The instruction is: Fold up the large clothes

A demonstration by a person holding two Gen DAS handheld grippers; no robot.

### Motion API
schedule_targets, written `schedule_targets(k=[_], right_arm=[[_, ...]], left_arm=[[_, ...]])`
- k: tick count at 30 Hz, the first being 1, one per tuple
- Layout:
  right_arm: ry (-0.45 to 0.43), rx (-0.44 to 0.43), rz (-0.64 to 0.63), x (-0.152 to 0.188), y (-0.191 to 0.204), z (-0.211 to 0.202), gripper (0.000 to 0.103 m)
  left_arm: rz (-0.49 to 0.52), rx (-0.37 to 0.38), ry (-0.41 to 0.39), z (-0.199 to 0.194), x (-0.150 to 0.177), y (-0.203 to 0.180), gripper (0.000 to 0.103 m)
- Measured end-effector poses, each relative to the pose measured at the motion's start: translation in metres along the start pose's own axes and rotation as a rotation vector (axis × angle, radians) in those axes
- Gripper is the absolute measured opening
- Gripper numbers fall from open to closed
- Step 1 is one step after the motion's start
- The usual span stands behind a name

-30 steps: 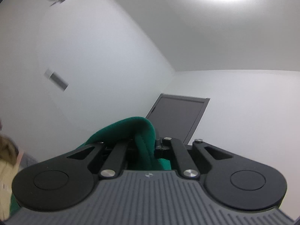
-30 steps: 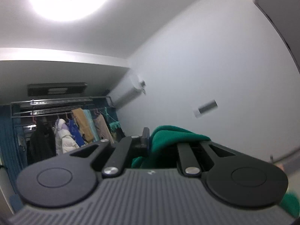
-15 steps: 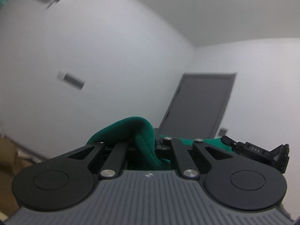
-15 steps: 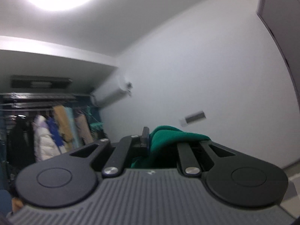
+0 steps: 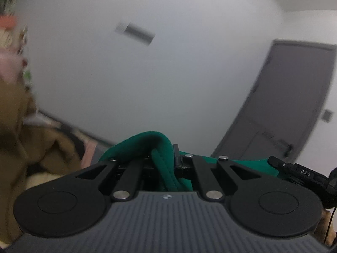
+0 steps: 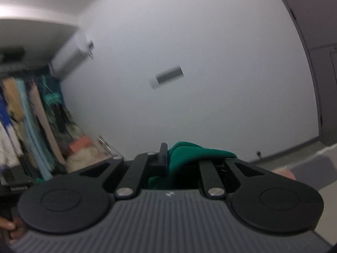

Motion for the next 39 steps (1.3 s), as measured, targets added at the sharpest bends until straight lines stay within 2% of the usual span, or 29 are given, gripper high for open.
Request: schedule_targets(k=[3, 7, 13, 17, 21, 23, 24, 25, 26, 27, 28, 29, 30, 35, 39], right_arm=[[0.055, 0.030, -0.027, 0.052, -0.025, 0.057, 0.013], [0.119, 0.051, -0.090, 0.119, -0.051, 0.103, 0.012], [0.210, 0.045, -0.125, 0.175, -0.069, 0.139, 0.012], [0.301, 0.077, -0.110, 0.216, -0.090, 0.156, 0.012], [0.359, 0.096, -0.096, 0.237, -0.096, 0.165, 0.011], [0.359, 0.097, -0.100, 0.237, -0.093, 0.157, 0.013], [0.363, 0.100, -0.092, 0.235, -0.091, 0.153, 0.014], [0.370, 0.109, -0.080, 0.232, -0.088, 0.150, 0.016], [0.376, 0.116, -0.065, 0.230, -0.088, 0.144, 0.027], [0.376, 0.117, -0.049, 0.229, -0.088, 0.134, 0.042], [0.373, 0.115, -0.037, 0.227, -0.088, 0.126, 0.050], [0.370, 0.110, -0.025, 0.223, -0.084, 0.117, 0.062], [0.371, 0.105, -0.017, 0.222, -0.082, 0.116, 0.064], [0.346, 0.121, 0.011, 0.200, -0.061, 0.059, 0.064], [0.319, 0.133, 0.015, 0.184, -0.038, 0.000, 0.064]], left_arm=[[-0.020, -0.050, 0.062, 0.058, 0.038, 0.042, 0.007], [-0.082, -0.094, 0.162, 0.115, 0.089, 0.096, 0.007], [-0.150, -0.154, 0.273, 0.151, 0.139, 0.146, 0.008], [-0.141, -0.189, 0.332, 0.168, 0.161, 0.163, 0.008], [-0.130, -0.202, 0.362, 0.163, 0.166, 0.161, 0.008], [-0.110, -0.213, 0.374, 0.159, 0.162, 0.156, 0.013], [-0.103, -0.216, 0.383, 0.156, 0.159, 0.154, 0.021], [-0.096, -0.215, 0.394, 0.150, 0.155, 0.147, 0.034], [-0.092, -0.214, 0.403, 0.146, 0.154, 0.145, 0.041], [-0.084, -0.213, 0.406, 0.139, 0.152, 0.141, 0.054], [-0.071, -0.218, 0.401, 0.131, 0.149, 0.137, 0.061], [-0.054, -0.232, 0.389, 0.119, 0.145, 0.134, 0.063], [-0.038, -0.248, 0.378, 0.107, 0.142, 0.131, 0.065], [-0.019, -0.280, 0.335, 0.028, 0.132, 0.116, 0.067], [-0.032, -0.280, 0.308, -0.042, 0.136, 0.100, 0.067]])
Point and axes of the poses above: each gripper's, at about its wrist camera, not at the fingertips, and z roughly the way its jaws point, y to its left, x to its underside, the point moved 10 cm from there along z, roughly the way its jaws point, and after that the axes turned 4 degrees about -x, right-handed, at the moved point
